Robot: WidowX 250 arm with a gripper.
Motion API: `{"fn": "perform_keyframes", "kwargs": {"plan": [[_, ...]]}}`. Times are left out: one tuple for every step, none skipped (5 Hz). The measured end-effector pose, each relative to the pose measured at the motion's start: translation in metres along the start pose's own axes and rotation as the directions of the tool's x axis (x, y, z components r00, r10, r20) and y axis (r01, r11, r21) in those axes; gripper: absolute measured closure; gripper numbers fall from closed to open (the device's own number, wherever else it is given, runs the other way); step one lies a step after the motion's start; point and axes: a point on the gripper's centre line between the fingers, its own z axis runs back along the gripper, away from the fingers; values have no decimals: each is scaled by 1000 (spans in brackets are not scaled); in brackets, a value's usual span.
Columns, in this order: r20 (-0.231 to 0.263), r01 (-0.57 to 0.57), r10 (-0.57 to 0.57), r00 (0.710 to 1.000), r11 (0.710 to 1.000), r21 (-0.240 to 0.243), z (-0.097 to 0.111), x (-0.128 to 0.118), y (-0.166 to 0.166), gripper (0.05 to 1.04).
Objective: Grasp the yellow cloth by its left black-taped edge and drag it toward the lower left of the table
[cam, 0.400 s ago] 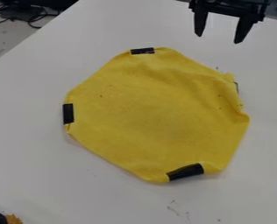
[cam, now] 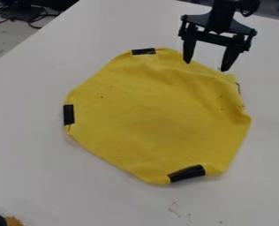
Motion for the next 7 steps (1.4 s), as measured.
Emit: {"fn": "perform_keyframes", "kwargs": {"plan": [[30, -107, 107, 994, 994, -2, 10, -13, 37, 83], [3, -182, 182, 983, 983, 20, 9, -38, 70, 83], [-17, -276, 277, 961, 959, 57, 3, -64, 113, 83], [-37, -318, 323, 946, 942, 102, -9, -78, 134, 83], [-29, -372, 379, 925, 918, 135, -24, -88, 158, 83], [-5, -412, 416, 909, 901, 135, -36, -92, 173, 83], [-20, -439, 446, 895, 886, 149, -53, -95, 186, 83]]}}
